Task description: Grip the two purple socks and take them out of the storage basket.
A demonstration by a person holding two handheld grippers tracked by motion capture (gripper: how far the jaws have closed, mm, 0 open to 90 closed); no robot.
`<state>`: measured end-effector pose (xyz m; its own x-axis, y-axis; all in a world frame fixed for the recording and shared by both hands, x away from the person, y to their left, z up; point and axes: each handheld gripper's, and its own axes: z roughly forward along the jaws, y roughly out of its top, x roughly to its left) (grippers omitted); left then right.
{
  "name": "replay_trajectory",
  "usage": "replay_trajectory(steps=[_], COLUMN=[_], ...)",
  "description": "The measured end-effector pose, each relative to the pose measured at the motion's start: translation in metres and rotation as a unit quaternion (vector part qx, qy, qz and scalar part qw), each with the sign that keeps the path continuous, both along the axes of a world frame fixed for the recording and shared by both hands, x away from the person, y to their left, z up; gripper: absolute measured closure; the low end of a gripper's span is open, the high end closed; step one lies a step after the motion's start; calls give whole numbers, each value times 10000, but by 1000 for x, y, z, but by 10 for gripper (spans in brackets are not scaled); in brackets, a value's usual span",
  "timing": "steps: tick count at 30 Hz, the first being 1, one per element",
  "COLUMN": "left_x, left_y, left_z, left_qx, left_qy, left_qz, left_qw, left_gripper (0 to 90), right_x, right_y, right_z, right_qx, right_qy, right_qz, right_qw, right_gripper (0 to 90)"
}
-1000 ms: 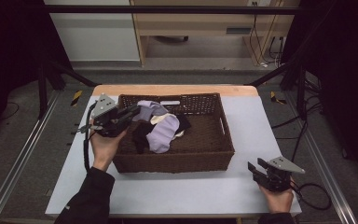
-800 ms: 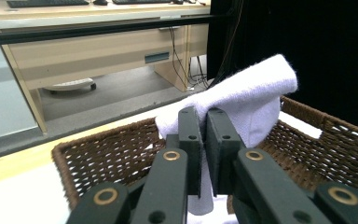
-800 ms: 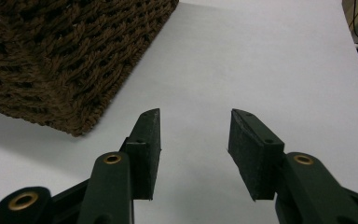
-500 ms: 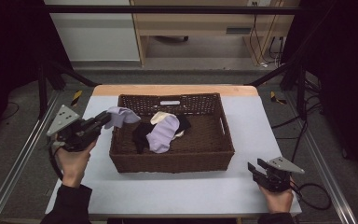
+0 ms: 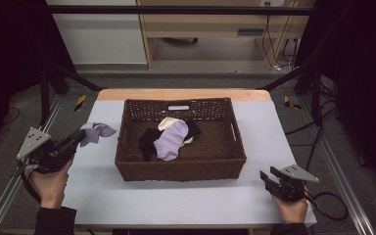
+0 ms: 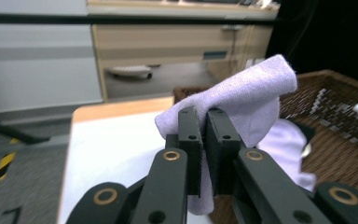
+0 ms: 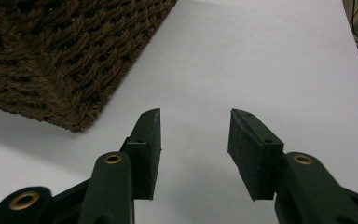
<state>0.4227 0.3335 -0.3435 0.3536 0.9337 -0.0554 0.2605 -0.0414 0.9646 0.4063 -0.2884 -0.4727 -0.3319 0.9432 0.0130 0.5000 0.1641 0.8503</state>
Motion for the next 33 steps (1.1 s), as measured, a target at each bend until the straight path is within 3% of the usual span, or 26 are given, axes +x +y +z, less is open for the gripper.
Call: replay_trajectory(steps=[12, 22, 26, 28, 33], left_x=[-2, 10, 15, 16, 19], left_y=[17, 14, 6, 3, 1], left_z=[-45, -83, -95, -99, -104], left_qx=[180, 514, 791, 914, 985], left_qy=[614, 1333, 1604, 1684, 1807], left_qz=[345, 391, 324, 340, 343], left_qw=[9974, 9890, 9833, 9809, 9780], left_gripper=[843, 842, 841, 837, 776], right_x=[0, -1, -2, -2, -2], right_y=[1, 1, 1, 1, 2], right_z=[0, -1, 0, 0, -1], right_qx=[-9, -11, 15, 16, 0], right_qy=[-3, -6, 22, 18, 9], right_qz=[13, 21, 29, 1, -34], right_qw=[10000, 10000, 10000, 10000, 10000], right_gripper=[542, 532, 520, 502, 471])
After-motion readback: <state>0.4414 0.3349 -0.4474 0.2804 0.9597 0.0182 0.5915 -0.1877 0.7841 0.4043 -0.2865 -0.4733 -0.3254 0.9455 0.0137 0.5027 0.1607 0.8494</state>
